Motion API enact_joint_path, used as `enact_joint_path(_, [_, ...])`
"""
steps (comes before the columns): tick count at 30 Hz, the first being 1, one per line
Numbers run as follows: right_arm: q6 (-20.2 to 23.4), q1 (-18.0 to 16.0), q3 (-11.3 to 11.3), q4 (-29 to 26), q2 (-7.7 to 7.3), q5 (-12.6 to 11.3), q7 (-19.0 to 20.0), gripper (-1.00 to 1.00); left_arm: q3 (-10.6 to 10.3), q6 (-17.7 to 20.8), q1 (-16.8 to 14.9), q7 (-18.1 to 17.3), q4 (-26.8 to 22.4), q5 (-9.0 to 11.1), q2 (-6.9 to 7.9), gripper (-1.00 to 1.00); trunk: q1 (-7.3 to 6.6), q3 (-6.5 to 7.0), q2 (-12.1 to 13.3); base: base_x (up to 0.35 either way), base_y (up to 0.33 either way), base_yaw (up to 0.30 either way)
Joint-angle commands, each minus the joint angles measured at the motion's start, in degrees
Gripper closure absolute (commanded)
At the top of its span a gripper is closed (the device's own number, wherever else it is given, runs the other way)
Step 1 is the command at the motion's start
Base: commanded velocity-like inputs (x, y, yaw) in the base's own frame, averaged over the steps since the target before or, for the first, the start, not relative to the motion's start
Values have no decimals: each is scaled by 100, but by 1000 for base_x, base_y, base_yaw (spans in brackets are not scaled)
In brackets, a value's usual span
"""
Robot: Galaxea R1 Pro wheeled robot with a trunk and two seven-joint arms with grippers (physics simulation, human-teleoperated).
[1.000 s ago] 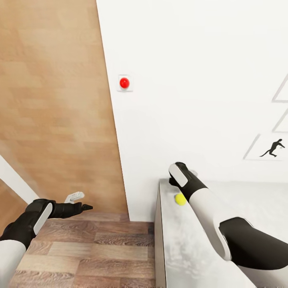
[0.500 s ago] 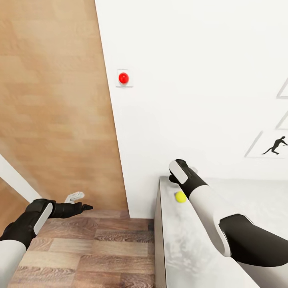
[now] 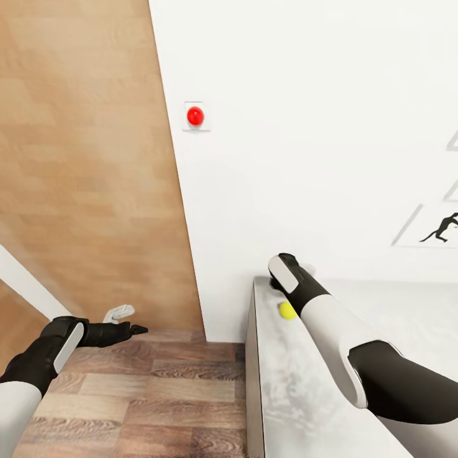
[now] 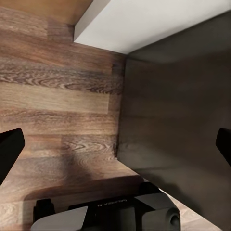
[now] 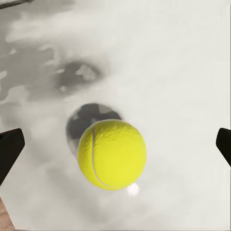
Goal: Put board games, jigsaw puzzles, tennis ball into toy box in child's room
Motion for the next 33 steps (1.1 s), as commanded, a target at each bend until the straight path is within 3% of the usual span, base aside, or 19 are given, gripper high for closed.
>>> enact_joint_path(1, [33,-6,32,-2,0,119,-51,-100,-6,29,-5,-7,-4,11,4,-100,3,-21,-12,0,0,0])
enact_joint_path(7, [25,-6,-9,11,50,833,-70,-100,-6,29,-5,-7,-4,11,-1,-100,3,-78,-12,0,0,0])
enact_joint_path(10, [27,-6,-18,13,59,938,-68,-100,-6,29,-5,-7,-4,11,-3,-100,3,-106,-12,0,0,0])
enact_joint_path(33, [74,3,-38,30,99,936,20,-100,-6,29,-5,-7,-4,11,-5,-100,3,-324,-12,0,0,0])
